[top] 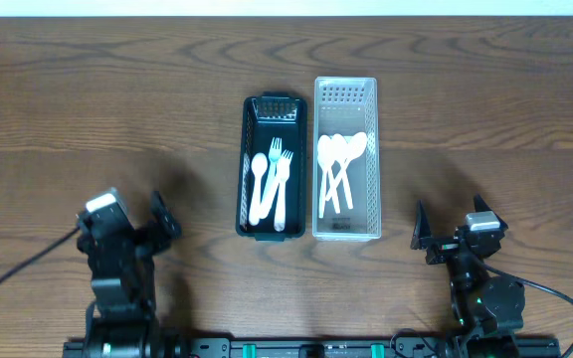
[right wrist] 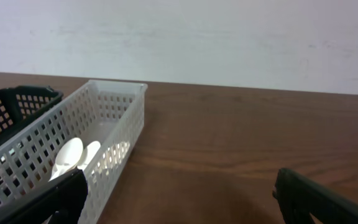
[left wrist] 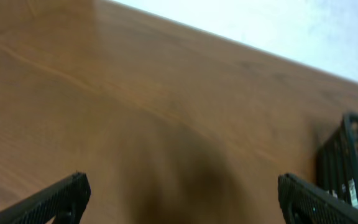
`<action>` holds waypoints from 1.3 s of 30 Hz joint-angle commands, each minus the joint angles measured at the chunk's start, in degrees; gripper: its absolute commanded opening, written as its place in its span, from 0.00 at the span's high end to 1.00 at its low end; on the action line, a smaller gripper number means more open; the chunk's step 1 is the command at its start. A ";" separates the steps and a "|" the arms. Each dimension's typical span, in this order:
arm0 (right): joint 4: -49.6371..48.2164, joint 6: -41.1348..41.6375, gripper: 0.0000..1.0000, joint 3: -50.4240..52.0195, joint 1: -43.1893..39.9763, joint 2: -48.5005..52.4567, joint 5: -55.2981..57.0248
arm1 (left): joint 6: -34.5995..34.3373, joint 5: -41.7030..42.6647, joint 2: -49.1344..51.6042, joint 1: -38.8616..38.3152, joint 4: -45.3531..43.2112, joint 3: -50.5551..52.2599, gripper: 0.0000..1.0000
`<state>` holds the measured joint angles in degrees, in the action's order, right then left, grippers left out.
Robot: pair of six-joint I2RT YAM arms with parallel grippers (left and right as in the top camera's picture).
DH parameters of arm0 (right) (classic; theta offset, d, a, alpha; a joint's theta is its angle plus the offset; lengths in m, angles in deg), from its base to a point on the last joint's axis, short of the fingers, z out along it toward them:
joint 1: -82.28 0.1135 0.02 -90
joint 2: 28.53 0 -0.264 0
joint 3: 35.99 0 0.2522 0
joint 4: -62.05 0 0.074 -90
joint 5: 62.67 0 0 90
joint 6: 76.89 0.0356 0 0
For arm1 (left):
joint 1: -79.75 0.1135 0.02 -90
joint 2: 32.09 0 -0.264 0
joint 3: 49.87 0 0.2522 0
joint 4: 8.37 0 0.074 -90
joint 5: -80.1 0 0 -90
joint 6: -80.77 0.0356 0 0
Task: Pack container
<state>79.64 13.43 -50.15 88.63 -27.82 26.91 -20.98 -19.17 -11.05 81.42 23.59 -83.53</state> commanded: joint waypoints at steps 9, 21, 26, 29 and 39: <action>0.28 -0.79 0.01 0.09 0.48 -0.33 -0.48 | 19.23 11.85 -18.45 -3.21 2.36 5.42 0.02; 0.28 -0.79 0.01 0.09 0.48 -0.33 -0.48 | 18.58 11.65 -20.94 -3.26 -13.79 19.67 0.02; 0.28 -0.79 0.01 0.09 0.48 -0.33 -0.48 | 15.10 11.67 -20.26 -3.26 -14.32 19.67 0.02; 0.28 -0.79 0.01 0.09 0.48 -0.33 -0.48 | 15.10 11.67 -19.67 -3.26 -14.34 19.67 0.02; 0.28 -0.79 0.01 0.09 0.48 -0.33 -0.48 | 15.10 11.67 -18.93 -3.26 -14.36 19.67 0.02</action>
<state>79.69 13.30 -50.15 88.63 -27.84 26.84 -5.16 -7.24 -30.20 78.40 6.89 -64.67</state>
